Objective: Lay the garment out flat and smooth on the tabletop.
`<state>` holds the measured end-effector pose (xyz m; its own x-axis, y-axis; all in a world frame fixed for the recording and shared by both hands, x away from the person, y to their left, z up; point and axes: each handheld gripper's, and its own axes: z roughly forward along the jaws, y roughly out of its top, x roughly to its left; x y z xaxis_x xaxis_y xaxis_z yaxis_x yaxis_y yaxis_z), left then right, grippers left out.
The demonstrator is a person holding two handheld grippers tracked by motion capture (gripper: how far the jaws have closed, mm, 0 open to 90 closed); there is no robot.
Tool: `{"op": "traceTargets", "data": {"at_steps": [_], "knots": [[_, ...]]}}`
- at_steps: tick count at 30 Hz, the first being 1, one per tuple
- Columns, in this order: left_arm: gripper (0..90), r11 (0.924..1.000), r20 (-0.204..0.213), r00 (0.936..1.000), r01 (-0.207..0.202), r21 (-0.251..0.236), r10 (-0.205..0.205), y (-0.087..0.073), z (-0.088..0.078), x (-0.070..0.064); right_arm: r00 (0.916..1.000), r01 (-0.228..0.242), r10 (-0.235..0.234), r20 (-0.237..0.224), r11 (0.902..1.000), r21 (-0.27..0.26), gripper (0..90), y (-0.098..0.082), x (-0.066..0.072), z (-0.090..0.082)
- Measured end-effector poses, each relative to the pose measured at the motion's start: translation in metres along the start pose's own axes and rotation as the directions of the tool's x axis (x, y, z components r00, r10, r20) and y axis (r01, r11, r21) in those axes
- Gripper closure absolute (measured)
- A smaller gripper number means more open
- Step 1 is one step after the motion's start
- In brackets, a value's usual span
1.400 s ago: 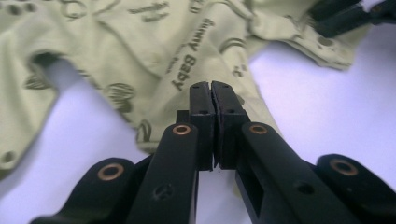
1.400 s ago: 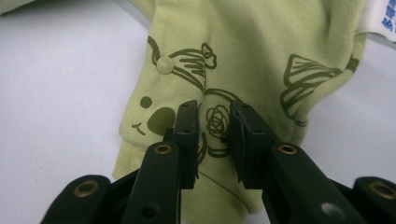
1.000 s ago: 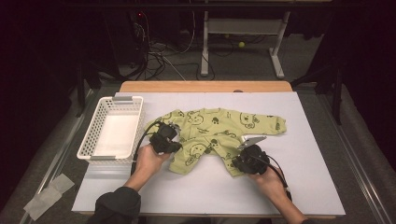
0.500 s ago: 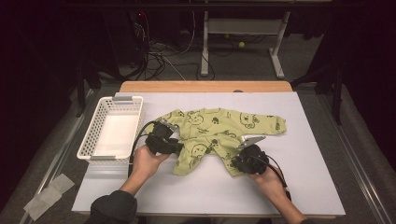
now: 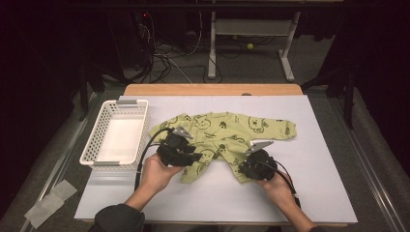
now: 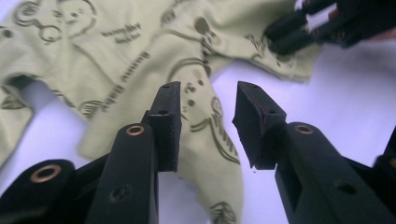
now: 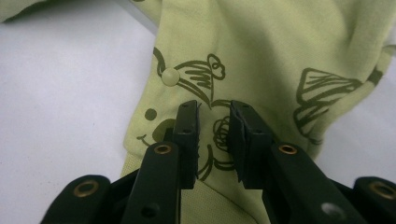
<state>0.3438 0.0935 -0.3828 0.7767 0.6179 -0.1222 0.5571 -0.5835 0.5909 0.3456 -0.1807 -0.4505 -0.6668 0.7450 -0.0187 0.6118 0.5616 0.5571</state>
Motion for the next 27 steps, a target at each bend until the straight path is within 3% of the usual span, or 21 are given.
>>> {"op": "traceTargets", "data": {"at_steps": [3, 6, 10, 17, 22, 27], "knots": [[58.3, 0.9984, -0.002, 0.9996, -0.027, 0.05, 0.027, -0.005, 0.012, -0.008, 1.0, 0.001, -0.001, -0.001, 1.0, 0.0, 73.9, 0.0, 0.0, 0.0], [58.4, 0.9946, -0.041, 0.9976, -0.052, 0.09, 0.056, -0.014, 0.023, -0.01, 1.0, 0.002, -0.002, -0.005, 1.0, -0.001, 73.9, 0.0, 0.0, 0.0], [58.4, 0.9923, -0.043, 0.9984, -0.031, 0.12, 0.036, -0.027, 0.029, -0.005, 1.0, 0.003, -0.003, -0.006, 1.0, -0.004, 73.9, -0.001, -0.001, -0.003], [57.0, 0.9917, -0.049, 0.9988, 0.01, 0.128, -0.004, -0.045, 0.033, 0.007, 1.0, 0.002, -0.002, 0.006, 0.9998, -0.019, 70.5, -0.006, -0.004, -0.017], [56.2, 0.992, -0.043, 0.9988, 0.027, 0.123, -0.022, -0.05, 0.035, 0.011, 0.999, -0.023, 0.023, 0.037, 0.9997, 0.004, 66.5, -0.015, -0.012, -0.026], [56.0, 0.9929, -0.04, 0.9989, 0.027, 0.116, -0.023, -0.055, 0.036, 0.011, 0.9979, -0.054, 0.054, 0.038, 0.9984, 0.015, 62.1, -0.025, -0.018, -0.027]]}}
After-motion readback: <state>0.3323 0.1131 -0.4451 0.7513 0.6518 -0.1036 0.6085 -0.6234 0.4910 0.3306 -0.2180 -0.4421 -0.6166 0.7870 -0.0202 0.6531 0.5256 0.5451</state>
